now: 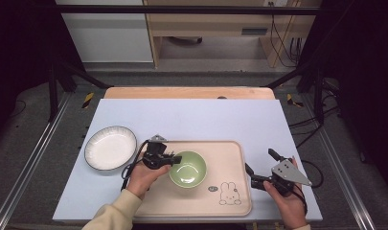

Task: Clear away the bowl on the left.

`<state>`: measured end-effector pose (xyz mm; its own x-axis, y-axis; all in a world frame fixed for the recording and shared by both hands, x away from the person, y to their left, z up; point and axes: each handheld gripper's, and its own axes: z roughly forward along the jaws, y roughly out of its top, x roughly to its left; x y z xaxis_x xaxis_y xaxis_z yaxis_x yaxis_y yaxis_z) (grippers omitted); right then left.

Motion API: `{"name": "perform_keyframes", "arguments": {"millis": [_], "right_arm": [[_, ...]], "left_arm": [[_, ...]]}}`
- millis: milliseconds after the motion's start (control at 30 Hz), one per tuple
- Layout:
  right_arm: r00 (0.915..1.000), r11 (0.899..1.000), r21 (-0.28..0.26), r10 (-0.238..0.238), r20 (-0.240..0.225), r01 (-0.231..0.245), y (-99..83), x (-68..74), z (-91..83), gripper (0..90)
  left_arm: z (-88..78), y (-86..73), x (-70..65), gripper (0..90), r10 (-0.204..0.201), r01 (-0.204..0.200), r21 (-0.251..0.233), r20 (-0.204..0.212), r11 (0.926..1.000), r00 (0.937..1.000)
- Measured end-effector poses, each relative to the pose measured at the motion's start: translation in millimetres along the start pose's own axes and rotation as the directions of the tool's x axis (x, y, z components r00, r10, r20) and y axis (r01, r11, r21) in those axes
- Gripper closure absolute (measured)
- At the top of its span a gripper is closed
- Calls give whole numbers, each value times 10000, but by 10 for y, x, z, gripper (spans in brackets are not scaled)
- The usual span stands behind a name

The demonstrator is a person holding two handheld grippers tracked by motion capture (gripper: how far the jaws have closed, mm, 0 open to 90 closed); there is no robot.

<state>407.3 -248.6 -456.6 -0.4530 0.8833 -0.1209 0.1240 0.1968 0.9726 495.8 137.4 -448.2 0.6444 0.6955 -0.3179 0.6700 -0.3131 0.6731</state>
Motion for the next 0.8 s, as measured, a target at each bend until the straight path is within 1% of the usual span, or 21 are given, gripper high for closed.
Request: {"name": "perform_keyframes", "arguments": {"millis": [133, 200, 267, 333, 467, 533, 633, 700, 733, 800], "right_arm": [[10000, 10000, -28, -8, -9, 8, 4, -3, -9, 53], [10000, 10000, -38, -2, -9, 2, 4, -5, -11, 52], [10000, 10000, -30, 2, 6, -2, 3, -6, -11, 53], [10000, 10000, -40, 1, 5, -1, 4, -3, -12, 53], [10000, 10000, -51, -31, -36, 31, 8, 3, -11, 53], [10000, 10000, -43, -48, -35, 48, 10, -1, -16, 53], [10000, 10000, -69, -21, -24, 21, 11, -3, -22, 53], [10000, 10000, -58, -42, -33, 42, 10, -2, -17, 53], [10000, 10000, -52, -47, -40, 46, 10, -1, -16, 53], [10000, 10000, -62, -49, -53, 49, 11, 2, -19, 53]], "left_arm": [[10, 0, 7, 819, 15, -14, 69, -31, 10000, 10000], [13, -2, 11, 822, 77, -75, 139, -142, 9999, 9999], [18, -3, 13, 824, 105, -104, 148, -110, 9998, 9999], [20, -8, 9, 827, 246, -242, 178, -276, 9995, 9993], [23, -11, 5, 828, 276, -270, 176, -325, 9995, 9991], [22, -1, 0, 828, 439, -428, 294, -365, 9987, 9984], [22, -3, -18, 829, 533, -520, 269, -470, 9983, 9975], [23, -11, -32, 828, 684, -674, 194, -594, 9975, 9959], [22, -14, -40, 817, 704, -701, 64, -666, 9975, 9953], [-2, -12, -53, 740, 759, -774, -97, -1078, 9970, 9913]]}}
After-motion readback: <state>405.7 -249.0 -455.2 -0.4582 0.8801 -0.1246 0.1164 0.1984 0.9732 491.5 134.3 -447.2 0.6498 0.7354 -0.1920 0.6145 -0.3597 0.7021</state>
